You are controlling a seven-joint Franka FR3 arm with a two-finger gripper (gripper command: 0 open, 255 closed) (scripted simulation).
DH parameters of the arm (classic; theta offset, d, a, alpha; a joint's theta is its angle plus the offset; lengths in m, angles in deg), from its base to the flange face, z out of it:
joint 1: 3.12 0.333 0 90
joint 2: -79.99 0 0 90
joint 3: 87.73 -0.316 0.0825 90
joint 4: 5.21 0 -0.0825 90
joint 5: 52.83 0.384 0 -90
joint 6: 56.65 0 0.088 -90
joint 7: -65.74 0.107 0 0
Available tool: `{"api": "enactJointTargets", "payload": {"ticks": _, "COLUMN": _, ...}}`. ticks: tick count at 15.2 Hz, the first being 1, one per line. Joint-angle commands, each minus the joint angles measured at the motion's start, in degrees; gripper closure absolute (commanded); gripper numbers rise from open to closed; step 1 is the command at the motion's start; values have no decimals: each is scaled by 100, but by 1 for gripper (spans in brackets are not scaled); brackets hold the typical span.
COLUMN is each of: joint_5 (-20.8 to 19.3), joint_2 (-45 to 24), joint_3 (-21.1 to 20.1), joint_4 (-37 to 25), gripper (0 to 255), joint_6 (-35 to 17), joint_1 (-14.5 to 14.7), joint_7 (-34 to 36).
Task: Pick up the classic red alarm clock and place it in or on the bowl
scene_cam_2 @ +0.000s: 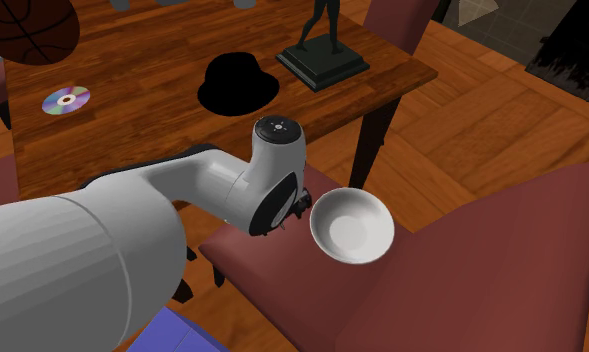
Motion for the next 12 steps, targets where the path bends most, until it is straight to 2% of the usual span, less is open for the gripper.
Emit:
{"api": "enactJointTargets", "payload": {"ticks": 1, "joint_5": 1, "joint_2": -13, "joint_3": -1, "joint_4": 17, "gripper": 0, "joint_6": -33, "joint_1": 2, "joint_7": 0}}
{"api": "enactJointTargets", "payload": {"ticks": 6, "joint_5": 1, "joint_2": -12, "joint_3": -1, "joint_4": 17, "gripper": 0, "joint_6": -32, "joint_1": 2, "joint_7": 0}}
{"api": "enactJointTargets", "payload": {"ticks": 7, "joint_5": 1, "joint_2": -12, "joint_3": -1, "joint_4": 17, "gripper": 255, "joint_6": -32, "joint_1": 2, "joint_7": 0}}
{"api": "enactJointTargets", "payload": {"ticks": 12, "joint_5": 1, "joint_2": -12, "joint_3": -2, "joint_4": 17, "gripper": 255, "joint_6": -32, "joint_1": 2, "joint_7": 0}}
